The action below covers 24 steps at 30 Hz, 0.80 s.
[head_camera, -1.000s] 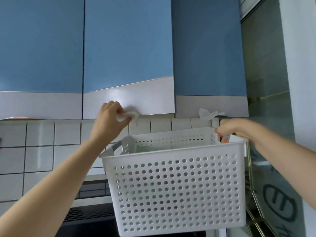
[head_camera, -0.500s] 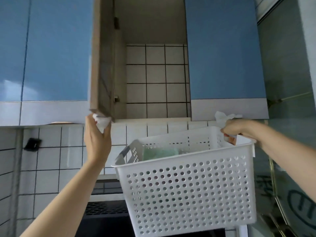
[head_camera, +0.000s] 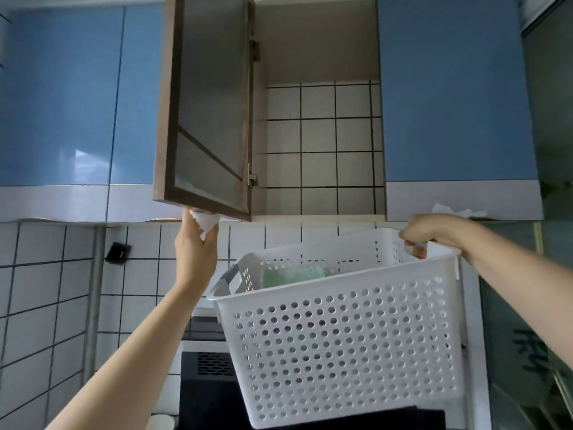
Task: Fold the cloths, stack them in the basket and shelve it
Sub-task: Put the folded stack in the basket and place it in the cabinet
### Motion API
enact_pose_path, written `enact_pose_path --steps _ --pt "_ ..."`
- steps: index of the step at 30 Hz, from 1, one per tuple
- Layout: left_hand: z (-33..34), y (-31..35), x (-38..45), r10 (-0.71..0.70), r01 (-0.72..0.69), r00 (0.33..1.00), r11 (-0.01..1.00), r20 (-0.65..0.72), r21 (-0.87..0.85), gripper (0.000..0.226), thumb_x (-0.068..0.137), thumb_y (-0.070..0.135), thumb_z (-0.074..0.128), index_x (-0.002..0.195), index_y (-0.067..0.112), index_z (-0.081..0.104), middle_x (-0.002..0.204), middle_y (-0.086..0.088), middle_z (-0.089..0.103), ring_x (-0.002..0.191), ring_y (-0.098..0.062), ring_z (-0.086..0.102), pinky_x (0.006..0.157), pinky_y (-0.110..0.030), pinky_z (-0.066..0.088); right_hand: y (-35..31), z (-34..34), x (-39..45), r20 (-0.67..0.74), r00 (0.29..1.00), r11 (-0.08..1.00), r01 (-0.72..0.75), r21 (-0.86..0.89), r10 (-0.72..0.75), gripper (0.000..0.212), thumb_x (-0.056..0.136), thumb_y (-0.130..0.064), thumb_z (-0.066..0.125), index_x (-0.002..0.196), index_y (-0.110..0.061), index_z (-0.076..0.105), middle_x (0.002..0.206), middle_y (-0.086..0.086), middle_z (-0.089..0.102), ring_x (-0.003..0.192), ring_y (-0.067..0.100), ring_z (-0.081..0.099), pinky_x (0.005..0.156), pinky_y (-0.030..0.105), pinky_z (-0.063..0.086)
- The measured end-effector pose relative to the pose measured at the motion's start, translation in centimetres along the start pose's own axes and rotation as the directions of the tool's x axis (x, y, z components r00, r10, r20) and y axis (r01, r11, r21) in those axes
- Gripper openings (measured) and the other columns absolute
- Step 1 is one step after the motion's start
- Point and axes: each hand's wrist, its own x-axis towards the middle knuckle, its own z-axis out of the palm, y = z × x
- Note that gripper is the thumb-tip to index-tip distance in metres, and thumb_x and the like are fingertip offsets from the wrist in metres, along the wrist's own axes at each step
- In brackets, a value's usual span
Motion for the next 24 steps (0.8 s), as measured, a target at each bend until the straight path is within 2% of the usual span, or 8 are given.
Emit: enact_pose_path --steps 5,8,10,13,16,18,20,24 --pt "-2.0 -1.7 0.3 -0.121 0.112 0.982 0.992 0.148 0.064 0.038 0.094 0.013 0.050 0.130 0.020 0.041 0.107 -0.001 0.061 0.092 -0.016 0.057 0.077 -0.029 0.044 -1.4 0.0 -0.4 -0.018 0.999 0.998 0.045 0.046 -0.044 0.024 0.097 -0.013 0.041 0.110 0.000 0.056 0.086 0.011 0.061 0.069 0.020 0.056 0.054 0.024 0.041" --pt "-2.6 -3.9 0.4 -0.351 0.345 0.894 0.936 0.277 0.072 0.053 0.090 0.014 0.058 0.138 0.021 0.036 0.131 -0.002 0.056 0.100 -0.016 0.061 0.093 -0.040 0.048 -1.8 -0.1 -0.4 -0.020 0.997 0.993 0.074 0.097 -0.072 0.023 0.098 -0.016 0.040 0.112 -0.002 0.052 0.090 0.010 0.061 0.072 0.020 0.057 0.054 0.024 0.042" --pt "-2.5 -4.9 0.1 -0.567 0.580 0.738 0.810 0.365 0.085 0.048 0.089 0.018 0.061 0.133 0.009 0.046 0.124 -0.010 0.060 0.082 -0.019 0.066 0.075 -0.037 0.055 -1.9 -0.1 -0.4 -0.030 0.996 0.989 0.092 0.115 -0.089 0.019 0.100 -0.020 0.039 0.107 -0.005 0.050 0.088 0.009 0.061 0.071 0.020 0.057 0.054 0.025 0.042" --pt "-2.8 -3.9 -1.0 -0.713 0.851 0.374 0.518 0.594 0.085 0.043 0.090 0.041 0.056 0.107 0.002 0.061 0.096 -0.020 0.068 0.061 -0.027 0.067 0.053 -0.031 0.054 -1.8 0.2 -0.3 -0.041 0.994 0.984 0.103 0.145 -0.098 0.019 0.099 -0.023 0.040 0.099 -0.007 0.050 0.085 0.009 0.062 0.068 0.021 0.058 0.056 0.026 0.043" --pt "-3.9 -3.5 -0.9 -0.647 0.890 0.195 0.433 0.737 0.145 0.059 0.076 0.060 0.062 0.096 0.004 0.065 0.092 -0.020 0.068 0.071 -0.031 0.067 0.066 -0.039 0.057 -1.8 0.3 -0.2 -0.045 0.993 0.978 0.117 0.171 -0.111 0.023 0.100 -0.024 0.041 0.084 -0.010 0.052 0.077 0.008 0.064 0.063 0.021 0.058 0.056 0.026 0.043" --pt "-4.4 -3.0 -0.6 -0.631 0.881 0.093 0.413 0.770 0.232 0.061 0.069 0.053 0.073 0.104 0.004 0.067 0.102 -0.021 0.066 0.086 -0.033 0.065 0.088 -0.049 0.052 -1.8 0.2 -0.2 -0.056 0.990 0.977 0.137 0.163 -0.130 0.026 0.100 -0.025 0.041 0.081 -0.010 0.052 0.074 0.008 0.063 0.062 0.020 0.057 0.058 0.027 0.044" --pt "-4.5 -2.1 -0.9 -0.635 0.845 0.039 0.433 0.772 0.313 0.047 0.075 0.035 0.072 0.107 0.002 0.065 0.098 -0.022 0.068 0.083 -0.033 0.066 0.087 -0.047 0.053 -1.9 0.0 0.0 -0.072 0.987 0.978 0.154 0.138 -0.145 0.026 0.100 -0.026 0.041 0.085 -0.009 0.053 0.076 0.007 0.063 0.064 0.020 0.058 0.060 0.028 0.044" --pt "-4.5 0.2 -2.4 -0.666 0.840 0.073 0.442 0.742 0.314 0.005 0.085 0.006 0.051 0.086 0.002 0.054 0.064 -0.013 0.061 0.049 -0.024 0.061 0.048 -0.029 0.055 -2.3 -1.4 0.1 -0.082 0.985 0.980 0.162 0.114 -0.153 0.028 0.098 -0.033 0.046 0.092 -0.007 0.055 0.079 0.006 0.066 0.066 0.020 0.062 0.060 0.027 0.047"
